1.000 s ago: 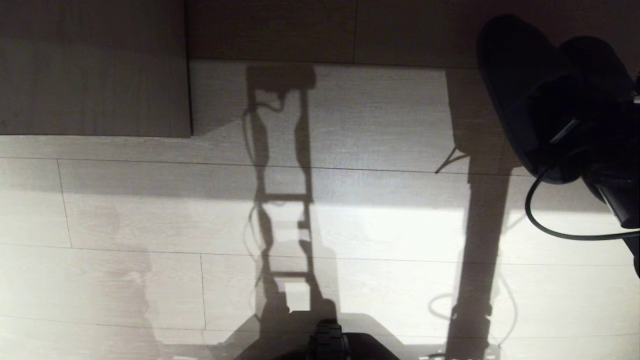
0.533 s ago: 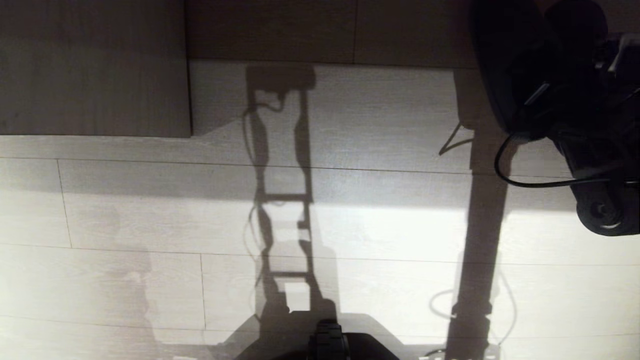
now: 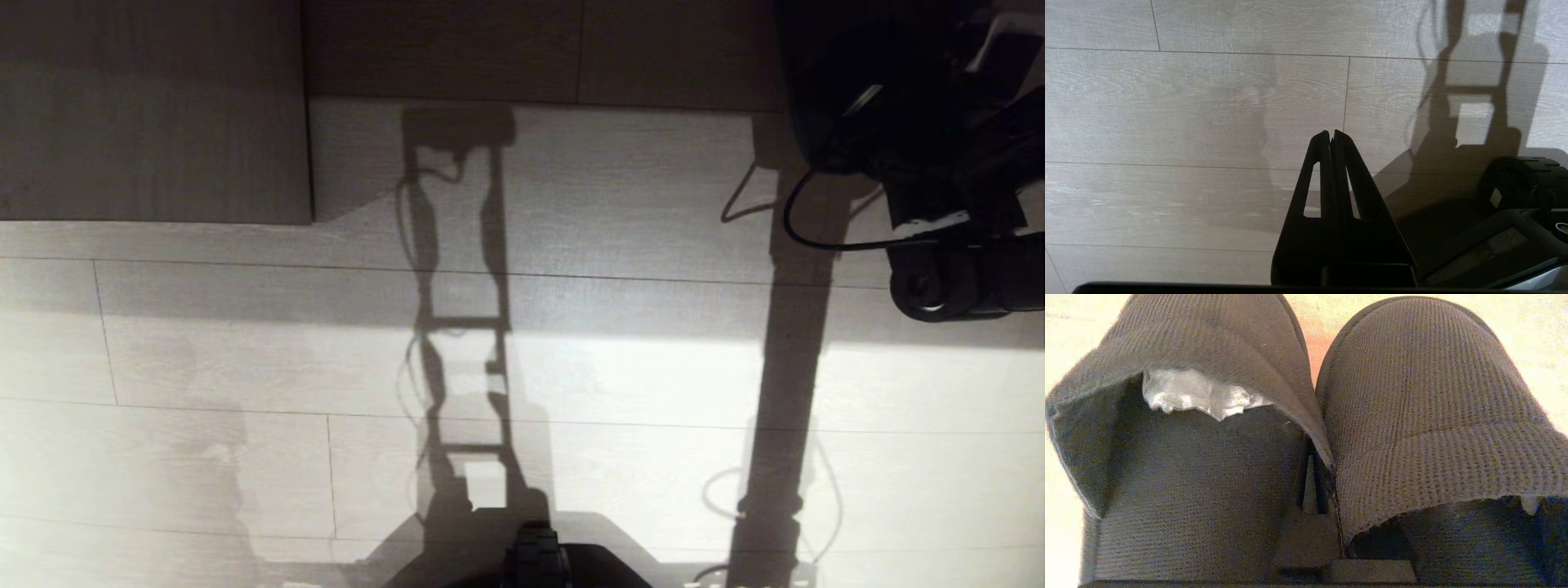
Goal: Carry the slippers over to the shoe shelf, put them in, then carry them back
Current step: Place the slippers on the floor
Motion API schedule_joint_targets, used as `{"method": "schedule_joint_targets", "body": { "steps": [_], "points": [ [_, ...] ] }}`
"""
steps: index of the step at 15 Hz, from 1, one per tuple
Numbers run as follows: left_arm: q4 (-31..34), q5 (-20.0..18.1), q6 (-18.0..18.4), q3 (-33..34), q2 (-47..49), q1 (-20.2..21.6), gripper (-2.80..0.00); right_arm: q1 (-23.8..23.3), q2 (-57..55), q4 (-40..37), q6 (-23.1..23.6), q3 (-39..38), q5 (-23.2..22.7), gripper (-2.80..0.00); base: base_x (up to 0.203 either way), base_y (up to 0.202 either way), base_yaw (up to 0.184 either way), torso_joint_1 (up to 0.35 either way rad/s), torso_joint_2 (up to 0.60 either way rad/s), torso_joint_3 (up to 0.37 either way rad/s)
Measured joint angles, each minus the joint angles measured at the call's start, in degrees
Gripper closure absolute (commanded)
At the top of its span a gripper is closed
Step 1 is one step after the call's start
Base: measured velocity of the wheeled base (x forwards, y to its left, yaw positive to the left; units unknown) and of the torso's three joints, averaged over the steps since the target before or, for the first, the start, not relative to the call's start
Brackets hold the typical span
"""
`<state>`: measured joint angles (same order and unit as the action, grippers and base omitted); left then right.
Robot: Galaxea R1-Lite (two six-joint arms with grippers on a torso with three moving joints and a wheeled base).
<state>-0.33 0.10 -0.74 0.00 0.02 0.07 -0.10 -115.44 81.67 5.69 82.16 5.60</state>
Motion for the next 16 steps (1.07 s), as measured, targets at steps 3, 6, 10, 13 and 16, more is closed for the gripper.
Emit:
{"method": "schedule_joint_targets", "body": {
  "steps": [3,6,10,13,16],
  "points": [
    [0.0,0.0,0.0,0.0,0.0,0.0,0.00,0.0,-3.7,-0.1,0.3,6.4,0.0,0.00,0.000,0.000,0.000,0.000,0.00,0.000],
    [0.0,0.0,0.0,0.0,0.0,0.0,0.00,0.0,-6.3,0.1,1.1,10.3,0.0,0.00,0.000,0.000,0.000,0.000,0.00,0.000],
    [0.0,0.0,0.0,0.0,0.0,0.0,0.00,0.0,-8.8,0.3,2.0,13.1,0.1,0.00,0.000,0.000,0.000,0.000,0.00,0.000],
    [0.0,0.0,0.0,0.0,0.0,0.0,0.00,0.0,-10.9,0.1,2.5,16.9,0.1,0.00,0.000,0.000,0.000,0.000,0.00,0.000],
    [0.0,0.0,0.0,0.0,0.0,0.0,0.00,0.0,-12.3,-0.1,3.0,18.2,0.1,0.00,0.000,0.000,0.000,0.000,0.00,0.000]
  ]
}}
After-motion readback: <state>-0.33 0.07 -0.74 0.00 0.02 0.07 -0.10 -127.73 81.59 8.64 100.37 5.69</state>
